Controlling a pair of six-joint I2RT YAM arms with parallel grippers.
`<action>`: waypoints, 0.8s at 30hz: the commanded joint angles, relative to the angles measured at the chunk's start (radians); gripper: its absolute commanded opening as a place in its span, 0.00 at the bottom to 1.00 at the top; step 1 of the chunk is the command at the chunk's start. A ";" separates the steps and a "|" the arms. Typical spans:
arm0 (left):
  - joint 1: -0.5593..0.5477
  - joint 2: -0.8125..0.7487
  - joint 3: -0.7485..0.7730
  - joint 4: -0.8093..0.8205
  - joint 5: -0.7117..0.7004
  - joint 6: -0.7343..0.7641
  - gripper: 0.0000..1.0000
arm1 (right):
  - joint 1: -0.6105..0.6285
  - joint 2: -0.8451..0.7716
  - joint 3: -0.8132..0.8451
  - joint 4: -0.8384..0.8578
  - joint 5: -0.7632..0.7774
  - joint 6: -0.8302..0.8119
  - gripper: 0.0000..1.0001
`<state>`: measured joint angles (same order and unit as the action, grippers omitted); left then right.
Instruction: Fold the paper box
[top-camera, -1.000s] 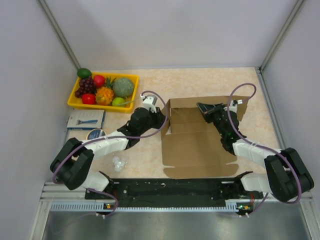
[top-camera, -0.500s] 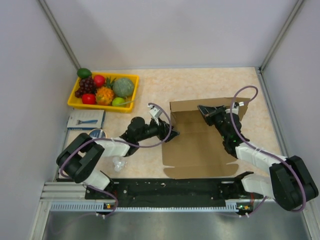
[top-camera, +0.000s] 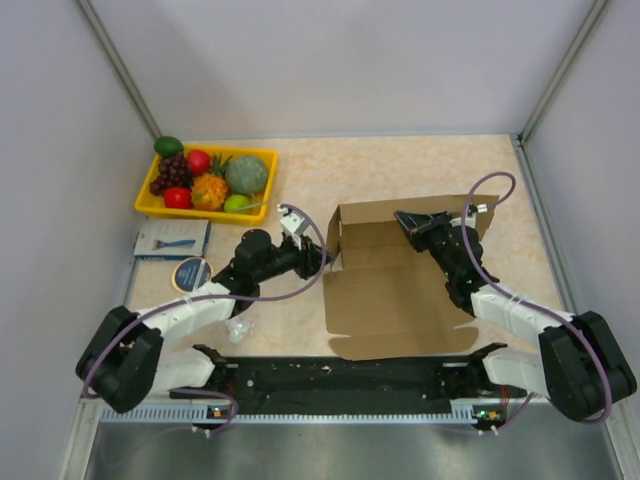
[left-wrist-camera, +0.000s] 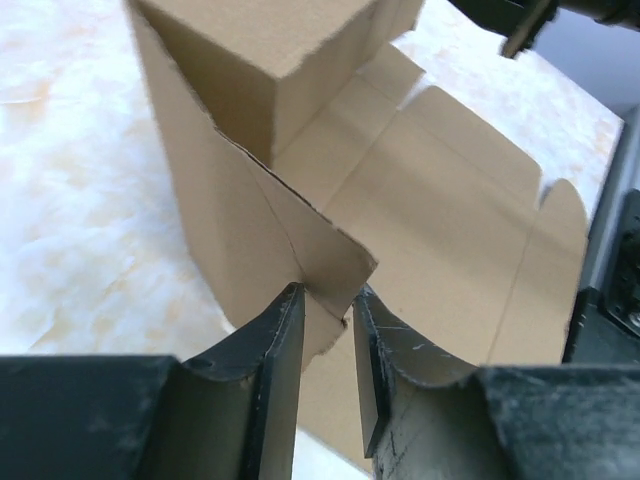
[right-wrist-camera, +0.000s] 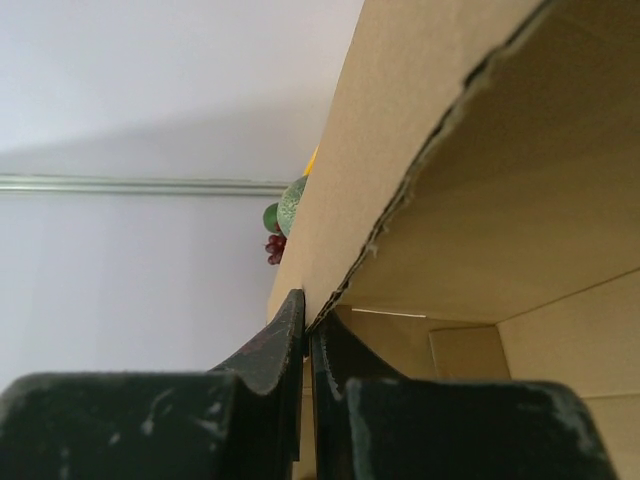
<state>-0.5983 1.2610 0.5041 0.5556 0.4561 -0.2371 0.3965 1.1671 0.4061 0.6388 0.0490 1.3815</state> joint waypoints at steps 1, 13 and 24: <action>0.006 -0.115 0.014 -0.178 -0.262 -0.011 0.28 | -0.002 0.009 0.011 -0.039 -0.035 -0.029 0.00; 0.115 -0.559 -0.177 -0.060 -0.184 -0.068 0.78 | -0.001 0.017 0.023 -0.041 -0.046 -0.038 0.00; 0.362 -0.138 0.203 -0.464 -0.285 -0.167 0.46 | -0.002 0.000 0.014 -0.045 -0.041 -0.039 0.00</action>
<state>-0.2863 0.8661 0.5495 0.2218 0.0765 -0.3920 0.3962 1.1679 0.4076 0.6395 0.0277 1.3830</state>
